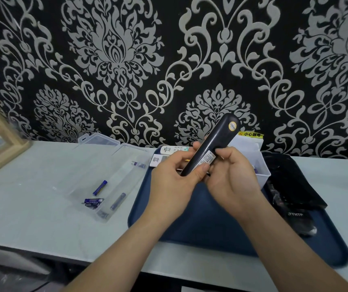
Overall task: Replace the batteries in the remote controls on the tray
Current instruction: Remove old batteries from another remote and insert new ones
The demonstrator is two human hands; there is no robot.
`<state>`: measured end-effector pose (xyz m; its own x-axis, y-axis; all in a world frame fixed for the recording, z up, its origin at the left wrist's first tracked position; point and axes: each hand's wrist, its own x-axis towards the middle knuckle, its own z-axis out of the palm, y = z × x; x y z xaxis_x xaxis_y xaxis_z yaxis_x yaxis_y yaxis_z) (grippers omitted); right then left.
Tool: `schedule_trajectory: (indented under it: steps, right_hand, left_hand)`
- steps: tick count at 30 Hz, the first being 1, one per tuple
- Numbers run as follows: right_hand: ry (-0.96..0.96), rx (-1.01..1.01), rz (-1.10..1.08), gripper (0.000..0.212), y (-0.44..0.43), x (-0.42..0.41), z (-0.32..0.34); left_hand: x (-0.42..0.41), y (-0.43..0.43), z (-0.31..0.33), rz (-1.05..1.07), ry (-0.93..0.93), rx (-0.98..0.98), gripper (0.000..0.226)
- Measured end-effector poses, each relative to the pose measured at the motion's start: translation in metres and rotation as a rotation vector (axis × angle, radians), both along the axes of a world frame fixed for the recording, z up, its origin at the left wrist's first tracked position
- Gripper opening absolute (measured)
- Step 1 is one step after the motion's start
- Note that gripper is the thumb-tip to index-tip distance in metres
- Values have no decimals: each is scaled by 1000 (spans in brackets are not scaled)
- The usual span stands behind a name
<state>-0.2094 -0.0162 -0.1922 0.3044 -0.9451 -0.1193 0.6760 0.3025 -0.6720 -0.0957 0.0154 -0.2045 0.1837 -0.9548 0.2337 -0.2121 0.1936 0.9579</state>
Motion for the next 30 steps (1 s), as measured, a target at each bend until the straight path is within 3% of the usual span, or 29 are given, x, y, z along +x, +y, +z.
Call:
schedule_trajectory:
  steps: [11, 15, 21, 26, 28, 30]
  right_hand:
    - [-147, 112, -22, 30, 7, -2, 6]
    - [-161, 117, -42, 38, 7, -2, 8]
    - [-122, 71, 65, 44, 8, -9, 8]
    - [-194, 146, 28, 43, 4, -10, 3]
    - [-188, 152, 10, 40, 4, -8, 1]
    - [-162, 131, 40, 34, 3, -8, 1]
  left_hand:
    - [-4, 10, 1, 22, -163, -43, 29]
    - [-2, 10, -1, -36, -204, -34, 30]
    - [-6, 14, -3, -106, -500, -164, 62]
    - [-6, 12, -4, -112, -722, -245, 21]
    - [-3, 6, -6, -141, -651, -209, 12]
    - [-1, 2, -4, -188, -422, -113, 5]
